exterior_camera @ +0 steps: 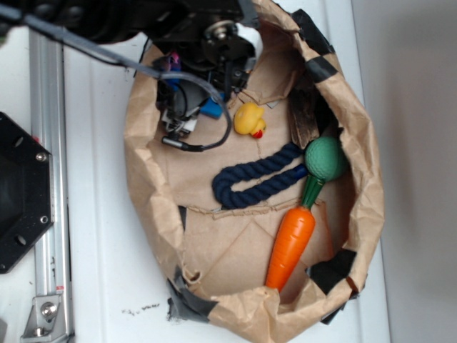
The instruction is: Grab the blue block.
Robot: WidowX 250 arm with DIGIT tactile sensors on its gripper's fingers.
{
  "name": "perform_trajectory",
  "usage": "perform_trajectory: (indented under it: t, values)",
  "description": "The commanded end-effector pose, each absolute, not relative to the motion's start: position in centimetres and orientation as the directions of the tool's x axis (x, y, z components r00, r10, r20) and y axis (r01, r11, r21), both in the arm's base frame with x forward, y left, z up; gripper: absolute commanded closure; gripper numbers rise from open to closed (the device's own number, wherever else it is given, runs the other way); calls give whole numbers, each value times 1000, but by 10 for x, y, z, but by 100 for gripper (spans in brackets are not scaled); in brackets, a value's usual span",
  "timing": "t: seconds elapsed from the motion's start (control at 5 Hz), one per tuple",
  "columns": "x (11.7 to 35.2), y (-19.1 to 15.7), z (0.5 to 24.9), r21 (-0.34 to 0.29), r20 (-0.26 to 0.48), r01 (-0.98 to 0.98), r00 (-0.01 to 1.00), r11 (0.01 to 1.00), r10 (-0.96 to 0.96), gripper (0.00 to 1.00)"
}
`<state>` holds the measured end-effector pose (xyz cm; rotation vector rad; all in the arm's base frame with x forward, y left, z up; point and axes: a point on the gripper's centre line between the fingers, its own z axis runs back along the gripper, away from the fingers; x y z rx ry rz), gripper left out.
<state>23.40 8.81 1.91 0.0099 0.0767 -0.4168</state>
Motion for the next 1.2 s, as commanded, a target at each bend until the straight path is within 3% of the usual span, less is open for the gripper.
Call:
perform_trajectory:
  t: [0.0, 0.2, 0.4, 0.6, 0.8, 1.0]
  values:
    - [240, 80, 2, -70, -62, 363, 928, 929, -368, 7]
    - [235, 70, -1, -59, -46, 376, 924, 925, -378, 100]
    - [233, 58, 24, 13, -5, 369, 929, 929, -369, 100]
    - [241, 29, 74, -13, 119, 429, 898, 903, -425, 100]
    - [257, -2, 125, -32, 117, 396, 913, 918, -390, 100]
    - [271, -6, 171, -124, -33, 156, 986, 980, -161, 100]
